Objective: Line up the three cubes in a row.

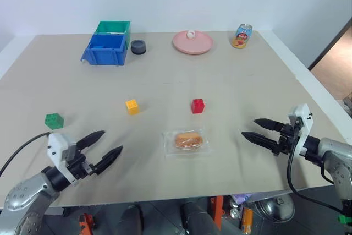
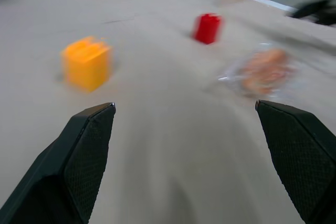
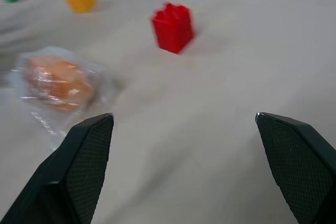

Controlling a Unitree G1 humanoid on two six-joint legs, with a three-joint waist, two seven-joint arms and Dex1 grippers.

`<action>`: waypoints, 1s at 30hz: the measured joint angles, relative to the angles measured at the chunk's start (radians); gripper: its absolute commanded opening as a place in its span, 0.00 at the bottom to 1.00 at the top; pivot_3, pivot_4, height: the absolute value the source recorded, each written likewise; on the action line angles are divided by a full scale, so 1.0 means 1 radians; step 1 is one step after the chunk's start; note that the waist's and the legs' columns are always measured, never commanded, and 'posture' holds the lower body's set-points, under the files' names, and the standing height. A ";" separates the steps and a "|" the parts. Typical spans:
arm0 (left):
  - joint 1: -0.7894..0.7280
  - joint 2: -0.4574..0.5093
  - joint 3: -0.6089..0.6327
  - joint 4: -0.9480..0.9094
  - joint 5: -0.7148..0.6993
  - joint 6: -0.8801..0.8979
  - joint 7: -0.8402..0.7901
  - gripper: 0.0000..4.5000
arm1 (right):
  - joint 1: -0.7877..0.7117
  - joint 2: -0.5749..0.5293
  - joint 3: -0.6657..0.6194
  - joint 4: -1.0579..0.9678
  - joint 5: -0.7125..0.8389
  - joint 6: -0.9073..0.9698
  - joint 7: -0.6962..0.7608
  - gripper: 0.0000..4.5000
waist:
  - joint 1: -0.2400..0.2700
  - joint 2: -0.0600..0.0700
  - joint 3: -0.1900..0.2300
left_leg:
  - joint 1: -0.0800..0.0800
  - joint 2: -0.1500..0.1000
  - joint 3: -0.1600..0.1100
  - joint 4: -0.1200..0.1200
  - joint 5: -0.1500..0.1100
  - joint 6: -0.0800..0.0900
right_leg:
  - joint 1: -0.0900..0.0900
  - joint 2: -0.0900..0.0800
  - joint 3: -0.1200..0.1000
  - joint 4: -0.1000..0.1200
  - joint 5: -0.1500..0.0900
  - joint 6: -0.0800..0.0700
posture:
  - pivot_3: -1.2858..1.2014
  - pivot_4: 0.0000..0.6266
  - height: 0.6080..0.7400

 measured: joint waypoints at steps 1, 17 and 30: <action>-0.051 0.041 -0.041 -0.009 -0.003 0.001 -0.061 0.98 | -0.045 -0.025 0.038 -0.020 0.006 0.015 0.040 1.00 | 0.000 0.000 0.000 | 0.000 0.000 0.000 0.000 0.000 0.001 | 0.000 0.000 0.000 0.000 0.000 0.000 | 0.52 0.24 0.97; -0.264 0.072 -0.203 0.004 -0.021 0.021 -0.189 0.98 | -0.374 0.095 0.411 0.059 -0.135 -0.076 0.214 1.00 | 0.002 0.000 0.000 | -0.002 0.001 -0.003 0.000 -0.001 0.001 | 0.001 0.003 0.000 0.001 -0.001 0.003 | 0.52 0.24 0.97; -0.265 0.030 -0.203 0.045 -0.005 0.001 -0.138 0.99 | -0.382 0.210 0.537 0.193 -0.310 -0.253 0.218 0.94 | 0.001 0.000 0.000 | 0.000 0.001 -0.003 0.001 0.000 0.001 | 0.001 0.004 0.000 0.003 0.000 0.003 | 0.52 0.24 0.97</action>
